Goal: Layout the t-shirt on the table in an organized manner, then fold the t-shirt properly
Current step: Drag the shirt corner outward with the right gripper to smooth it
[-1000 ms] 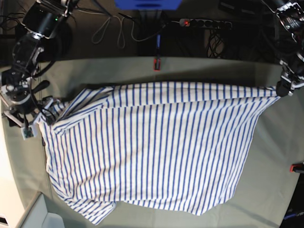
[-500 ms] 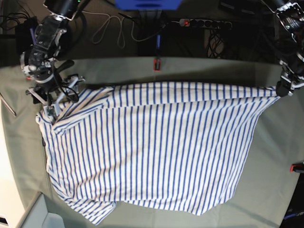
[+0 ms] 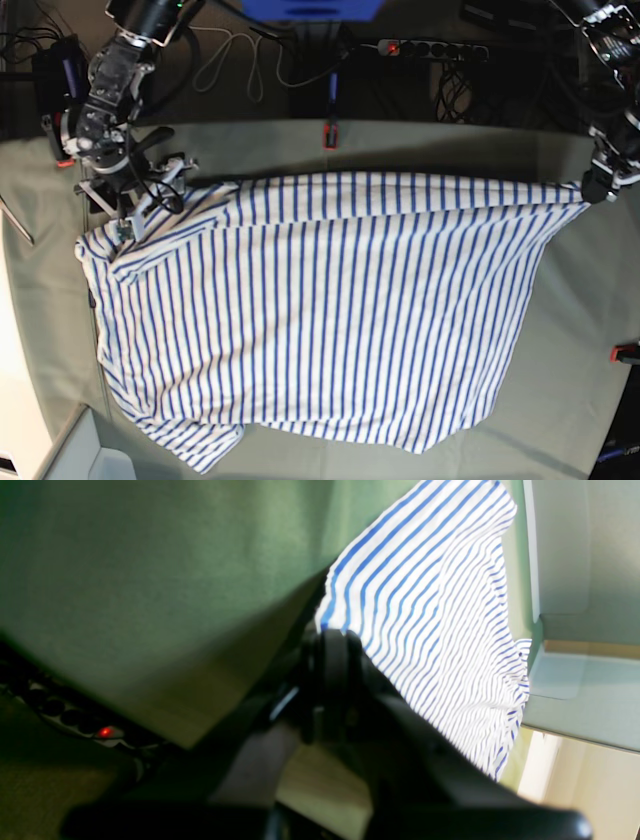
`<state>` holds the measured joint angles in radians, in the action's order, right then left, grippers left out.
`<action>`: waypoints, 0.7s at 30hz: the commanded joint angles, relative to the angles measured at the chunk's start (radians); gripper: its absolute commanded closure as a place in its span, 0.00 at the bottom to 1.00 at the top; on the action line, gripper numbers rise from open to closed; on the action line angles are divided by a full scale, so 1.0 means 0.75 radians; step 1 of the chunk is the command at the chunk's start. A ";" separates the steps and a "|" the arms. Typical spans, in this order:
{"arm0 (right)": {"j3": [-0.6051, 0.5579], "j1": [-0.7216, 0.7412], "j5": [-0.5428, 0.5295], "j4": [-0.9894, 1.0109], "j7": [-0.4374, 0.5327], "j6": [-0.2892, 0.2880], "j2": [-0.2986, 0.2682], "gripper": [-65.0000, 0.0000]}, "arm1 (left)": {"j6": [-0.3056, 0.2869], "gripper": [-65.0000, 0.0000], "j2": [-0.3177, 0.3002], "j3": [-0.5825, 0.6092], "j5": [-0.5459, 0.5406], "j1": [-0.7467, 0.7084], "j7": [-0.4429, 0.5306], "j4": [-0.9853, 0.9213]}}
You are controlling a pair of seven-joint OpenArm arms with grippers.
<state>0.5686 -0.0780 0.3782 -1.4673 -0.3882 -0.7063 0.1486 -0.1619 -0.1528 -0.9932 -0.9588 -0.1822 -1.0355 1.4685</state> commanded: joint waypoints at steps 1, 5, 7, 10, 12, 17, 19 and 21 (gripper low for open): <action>0.000 0.013 -0.018 -0.019 0.030 0.011 -0.001 0.29 | -0.008 1.00 -0.026 -0.007 -0.024 0.009 0.023 0.021; -0.012 0.015 -0.018 -0.019 0.030 0.011 0.001 0.35 | -0.008 1.00 -0.026 -0.007 -0.024 0.009 0.025 0.021; -0.070 0.005 -0.018 -0.017 0.030 0.011 0.001 0.43 | -0.008 1.00 -0.026 -0.007 -0.024 0.009 0.025 0.021; -0.141 -0.028 -0.018 -0.017 0.030 0.011 -0.001 0.50 | -0.008 1.00 -0.026 -0.007 -0.024 0.009 0.025 0.021; -0.172 -0.038 -0.018 -0.017 0.030 0.011 -0.001 0.50 | -0.008 1.00 -0.026 -0.007 -0.024 0.009 0.025 0.021; -0.176 -0.038 -0.018 -0.017 -0.015 0.011 0.001 0.52 | -0.008 1.00 -0.026 -0.007 -0.024 0.007 0.025 0.021; -0.178 -0.036 -0.018 -0.021 -0.032 0.011 -0.001 0.61 | -0.008 1.00 -0.026 -0.007 -0.024 0.007 0.023 0.021; -0.172 -0.036 -0.016 -0.023 -0.034 0.011 -0.001 0.79 | -0.008 1.00 -0.026 -0.007 -0.024 0.007 0.021 0.021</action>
<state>0.4374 -0.1146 0.3775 -1.4639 -0.4278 -0.7063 0.1501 -0.1619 -0.1528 -0.9932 -0.9588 -0.1825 -1.0355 1.4685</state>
